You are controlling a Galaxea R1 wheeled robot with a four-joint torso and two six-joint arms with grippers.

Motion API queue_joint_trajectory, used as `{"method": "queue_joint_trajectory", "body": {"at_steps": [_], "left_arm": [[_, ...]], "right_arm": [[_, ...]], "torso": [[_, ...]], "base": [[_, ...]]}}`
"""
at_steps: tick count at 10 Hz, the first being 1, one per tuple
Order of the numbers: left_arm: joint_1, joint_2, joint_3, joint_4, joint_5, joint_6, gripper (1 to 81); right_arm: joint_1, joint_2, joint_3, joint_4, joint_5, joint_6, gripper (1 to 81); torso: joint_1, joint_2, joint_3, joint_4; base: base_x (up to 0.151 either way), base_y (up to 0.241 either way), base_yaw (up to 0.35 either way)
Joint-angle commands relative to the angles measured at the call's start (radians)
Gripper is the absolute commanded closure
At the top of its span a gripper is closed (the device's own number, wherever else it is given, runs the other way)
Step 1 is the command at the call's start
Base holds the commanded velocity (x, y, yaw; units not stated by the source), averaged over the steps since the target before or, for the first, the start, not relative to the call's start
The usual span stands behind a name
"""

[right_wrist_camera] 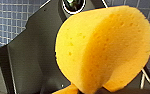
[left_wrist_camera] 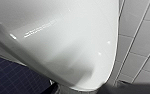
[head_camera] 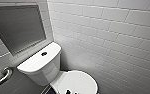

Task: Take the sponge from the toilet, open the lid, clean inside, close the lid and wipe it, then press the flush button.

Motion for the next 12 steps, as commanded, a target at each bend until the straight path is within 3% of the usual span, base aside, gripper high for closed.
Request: {"method": "queue_joint_trajectory", "body": {"at_steps": [1,6,12], "left_arm": [[-0.161,-0.013,0.077,0.049,-0.090,0.016,1.0],[-0.145,-0.142,0.201,0.042,-0.231,-0.026,1.0],[-0.113,-0.269,0.284,0.042,-0.348,-0.050,1.0]], "right_arm": [[0.004,-0.028,0.014,-0.014,-0.073,-0.003,81.1],[0.004,-0.028,0.016,-0.014,-0.073,-0.003,81.1],[0.005,-0.028,0.016,-0.012,-0.073,-0.002,81.1]], "torso": [[0.000,0.000,-0.001,0.000],[0.000,0.000,0.001,0.000],[0.000,0.000,0.001,0.000]], "base": [[0.000,0.000,0.000],[0.000,0.000,0.000],[0.000,0.000,0.000]]}}
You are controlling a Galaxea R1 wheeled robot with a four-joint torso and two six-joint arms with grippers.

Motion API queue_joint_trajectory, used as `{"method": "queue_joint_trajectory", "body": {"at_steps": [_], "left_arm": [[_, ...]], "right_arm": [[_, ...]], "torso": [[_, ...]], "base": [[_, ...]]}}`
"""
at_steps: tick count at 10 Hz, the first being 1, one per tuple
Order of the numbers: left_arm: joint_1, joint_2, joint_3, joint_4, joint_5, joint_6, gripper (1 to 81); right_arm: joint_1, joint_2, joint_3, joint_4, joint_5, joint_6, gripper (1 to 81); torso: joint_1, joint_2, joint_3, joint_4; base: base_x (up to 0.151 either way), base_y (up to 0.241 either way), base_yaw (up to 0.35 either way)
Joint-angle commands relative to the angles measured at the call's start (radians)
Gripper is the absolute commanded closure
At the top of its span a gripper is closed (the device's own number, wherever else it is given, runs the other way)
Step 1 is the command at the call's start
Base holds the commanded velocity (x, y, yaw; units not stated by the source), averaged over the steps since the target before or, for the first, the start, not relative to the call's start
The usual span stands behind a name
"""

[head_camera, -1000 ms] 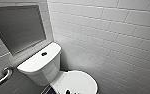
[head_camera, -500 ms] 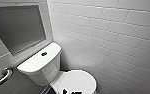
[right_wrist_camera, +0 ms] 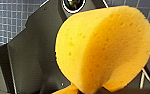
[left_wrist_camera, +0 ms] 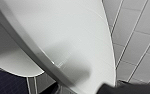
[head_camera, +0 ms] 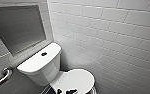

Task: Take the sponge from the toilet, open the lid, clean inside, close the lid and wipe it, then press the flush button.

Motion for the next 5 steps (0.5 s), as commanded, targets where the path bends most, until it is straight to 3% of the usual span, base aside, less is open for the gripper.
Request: {"method": "queue_joint_trajectory", "body": {"at_steps": [1,5], "left_arm": [[-0.124,-0.076,0.025,0.046,-0.123,-0.018,1.0],[-0.124,-0.085,0.028,0.043,-0.178,-0.207,1.0]], "right_arm": [[0.008,-0.028,0.017,-0.012,-0.069,-0.001,81.1],[0.012,-0.025,0.012,-0.012,-0.069,-0.001,81.1]], "torso": [[0.000,0.000,0.000,0.000],[0.000,0.000,0.000,0.000]], "base": [[0.000,0.000,0.000],[0.000,0.000,0.000]]}}
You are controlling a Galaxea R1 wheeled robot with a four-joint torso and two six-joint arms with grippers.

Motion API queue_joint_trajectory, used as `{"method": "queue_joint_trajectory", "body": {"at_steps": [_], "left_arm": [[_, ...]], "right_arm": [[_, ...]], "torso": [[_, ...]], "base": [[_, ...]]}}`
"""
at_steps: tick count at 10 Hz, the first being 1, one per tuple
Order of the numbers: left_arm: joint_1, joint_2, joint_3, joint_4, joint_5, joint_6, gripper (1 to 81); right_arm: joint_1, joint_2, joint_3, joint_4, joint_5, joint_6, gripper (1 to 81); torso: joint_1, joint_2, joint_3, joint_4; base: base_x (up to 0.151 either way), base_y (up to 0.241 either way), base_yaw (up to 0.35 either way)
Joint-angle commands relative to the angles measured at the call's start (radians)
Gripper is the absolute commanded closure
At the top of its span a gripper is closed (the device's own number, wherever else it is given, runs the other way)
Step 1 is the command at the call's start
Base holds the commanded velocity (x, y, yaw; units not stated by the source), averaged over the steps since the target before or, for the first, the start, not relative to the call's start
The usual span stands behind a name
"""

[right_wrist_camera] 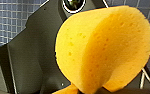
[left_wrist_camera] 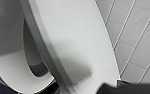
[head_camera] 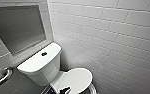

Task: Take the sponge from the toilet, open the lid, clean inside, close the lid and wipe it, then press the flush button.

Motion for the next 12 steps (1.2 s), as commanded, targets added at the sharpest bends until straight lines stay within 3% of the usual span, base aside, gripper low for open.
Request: {"method": "queue_joint_trajectory", "body": {"at_steps": [1,4,6,8,12], "left_arm": [[-0.140,-0.027,0.032,0.043,-0.094,-0.092,1.0],[-0.167,-0.062,0.029,0.043,-0.106,-0.280,1.0],[-0.184,-0.109,0.032,0.046,-0.109,-0.362,1.0],[-0.192,-0.148,0.035,0.050,-0.146,-0.417,1.0],[-0.250,-0.151,-0.012,0.043,-0.134,-0.512,1.0]], "right_arm": [[0.012,-0.021,0.007,-0.013,-0.068,-0.002,81.1],[0.010,-0.016,0.004,-0.012,-0.068,-0.002,81.1],[0.010,-0.007,-0.002,-0.013,-0.068,-0.002,81.1],[0.012,-0.001,-0.012,-0.012,-0.070,0.000,81.1],[0.010,0.013,-0.031,-0.012,-0.070,0.001,81.1]], "torso": [[0.000,0.000,0.000,0.000],[0.000,0.000,0.000,0.000],[0.000,0.000,0.000,0.000],[0.000,0.000,0.000,0.000],[0.000,0.000,0.000,0.000]], "base": [[0.000,0.000,0.000],[0.000,0.000,0.000],[0.000,0.000,0.000],[0.000,0.000,0.000],[0.000,0.000,0.000]]}}
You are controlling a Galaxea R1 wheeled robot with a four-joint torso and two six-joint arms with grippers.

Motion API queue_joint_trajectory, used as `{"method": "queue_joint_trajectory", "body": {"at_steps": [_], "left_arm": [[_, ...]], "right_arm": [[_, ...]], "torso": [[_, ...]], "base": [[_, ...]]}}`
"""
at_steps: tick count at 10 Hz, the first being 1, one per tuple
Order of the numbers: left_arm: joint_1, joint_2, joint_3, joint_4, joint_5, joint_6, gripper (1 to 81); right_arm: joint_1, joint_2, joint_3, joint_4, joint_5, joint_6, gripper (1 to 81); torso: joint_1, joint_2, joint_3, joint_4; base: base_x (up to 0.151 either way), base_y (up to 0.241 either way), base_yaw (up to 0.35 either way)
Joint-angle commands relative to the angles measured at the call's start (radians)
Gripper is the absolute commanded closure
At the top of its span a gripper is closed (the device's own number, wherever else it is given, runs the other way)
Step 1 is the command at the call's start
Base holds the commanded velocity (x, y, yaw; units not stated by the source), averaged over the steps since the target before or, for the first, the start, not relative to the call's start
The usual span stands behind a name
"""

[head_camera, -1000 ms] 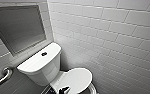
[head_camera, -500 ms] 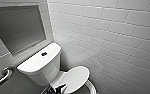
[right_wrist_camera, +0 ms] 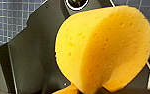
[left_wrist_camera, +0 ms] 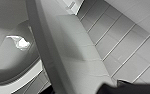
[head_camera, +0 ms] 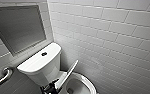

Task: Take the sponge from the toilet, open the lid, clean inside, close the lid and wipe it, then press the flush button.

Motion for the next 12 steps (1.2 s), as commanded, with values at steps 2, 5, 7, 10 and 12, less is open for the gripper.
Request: {"method": "queue_joint_trajectory", "body": {"at_steps": [2,5,7,10,12], "left_arm": [[-0.193,-0.016,-0.057,0.030,-0.025,-0.067,1.0],[-0.195,-0.109,-0.093,0.033,-0.033,-0.170,1.0],[-0.192,-0.178,-0.116,0.033,-0.040,-0.240,1.0],[-0.173,-0.204,-0.175,0.047,-0.040,-0.291,1.0],[-0.127,-0.209,-0.181,0.097,-0.042,-0.292,1.0]], "right_arm": [[0.007,-0.007,-0.014,-0.012,-0.069,-0.001,81.1],[0.004,-0.004,-0.012,-0.012,-0.069,0.001,81.1],[-0.002,-0.007,-0.017,-0.010,-0.069,0.004,81.1],[-0.007,-0.019,-0.006,-0.009,-0.067,0.005,81.1],[-0.005,-0.019,0.014,-0.010,-0.067,0.005,81.1]], "torso": [[0.000,0.000,0.000,0.000],[0.000,0.000,0.000,0.000],[0.000,0.000,0.000,0.000],[0.000,0.000,0.000,0.000],[0.000,0.000,0.000,-0.001]], "base": [[0.000,0.000,0.000],[0.000,0.000,0.000],[0.000,0.000,0.000],[0.000,0.000,0.000],[0.000,0.000,0.000]]}}
